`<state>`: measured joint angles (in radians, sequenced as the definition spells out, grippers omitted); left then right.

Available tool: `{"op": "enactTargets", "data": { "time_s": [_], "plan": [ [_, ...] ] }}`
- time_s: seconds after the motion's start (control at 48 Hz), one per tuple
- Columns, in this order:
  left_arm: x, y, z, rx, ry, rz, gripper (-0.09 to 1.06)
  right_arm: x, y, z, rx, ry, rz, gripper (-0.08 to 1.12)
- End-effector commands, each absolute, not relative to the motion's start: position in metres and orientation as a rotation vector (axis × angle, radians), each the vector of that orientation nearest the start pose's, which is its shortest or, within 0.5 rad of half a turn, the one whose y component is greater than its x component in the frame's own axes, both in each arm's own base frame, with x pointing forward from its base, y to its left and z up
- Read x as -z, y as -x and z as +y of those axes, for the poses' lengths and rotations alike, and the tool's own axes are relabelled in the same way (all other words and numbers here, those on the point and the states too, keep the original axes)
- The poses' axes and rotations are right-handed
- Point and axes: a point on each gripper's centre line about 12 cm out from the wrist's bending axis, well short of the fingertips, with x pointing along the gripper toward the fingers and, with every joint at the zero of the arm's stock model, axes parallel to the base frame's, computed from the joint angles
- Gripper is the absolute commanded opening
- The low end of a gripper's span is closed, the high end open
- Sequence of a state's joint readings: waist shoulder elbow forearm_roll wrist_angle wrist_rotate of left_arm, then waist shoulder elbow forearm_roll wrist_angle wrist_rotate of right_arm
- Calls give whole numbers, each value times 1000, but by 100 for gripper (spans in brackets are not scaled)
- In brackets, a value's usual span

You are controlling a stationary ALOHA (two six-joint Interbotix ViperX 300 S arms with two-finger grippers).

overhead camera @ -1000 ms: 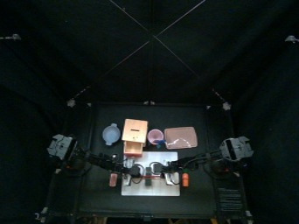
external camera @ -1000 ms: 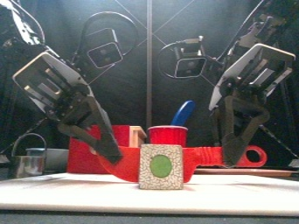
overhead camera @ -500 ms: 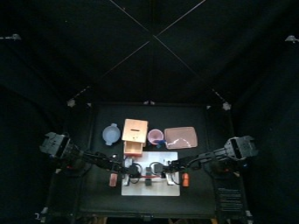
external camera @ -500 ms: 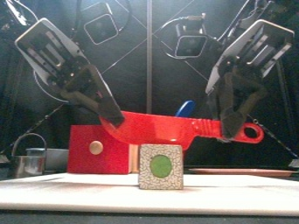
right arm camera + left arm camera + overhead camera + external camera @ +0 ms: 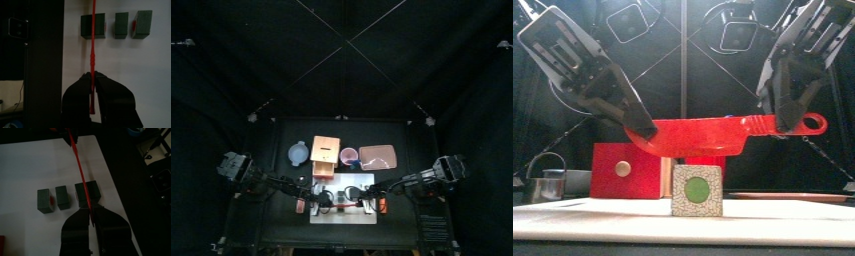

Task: Place sushi on board then cut the sushi with the knife then place the pieces on the plate
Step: Cut the sushi into 4 pieces

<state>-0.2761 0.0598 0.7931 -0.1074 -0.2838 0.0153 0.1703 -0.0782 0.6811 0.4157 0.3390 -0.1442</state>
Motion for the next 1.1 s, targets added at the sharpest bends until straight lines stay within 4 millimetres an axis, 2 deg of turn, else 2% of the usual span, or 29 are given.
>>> {"op": "enactTargets", "data": {
  "time_s": [0.021,0.729,1.104],
  "plan": [
    [-147,-370,-102,219,2,526,36,-181,-353,74,-161,-217,883,35],
    [-140,-364,-104,204,38,555,36,-161,-357,76,-147,-232,922,35],
    [-116,-365,-111,207,36,616,36,-140,-363,79,-124,-272,962,35]
  ]
}}
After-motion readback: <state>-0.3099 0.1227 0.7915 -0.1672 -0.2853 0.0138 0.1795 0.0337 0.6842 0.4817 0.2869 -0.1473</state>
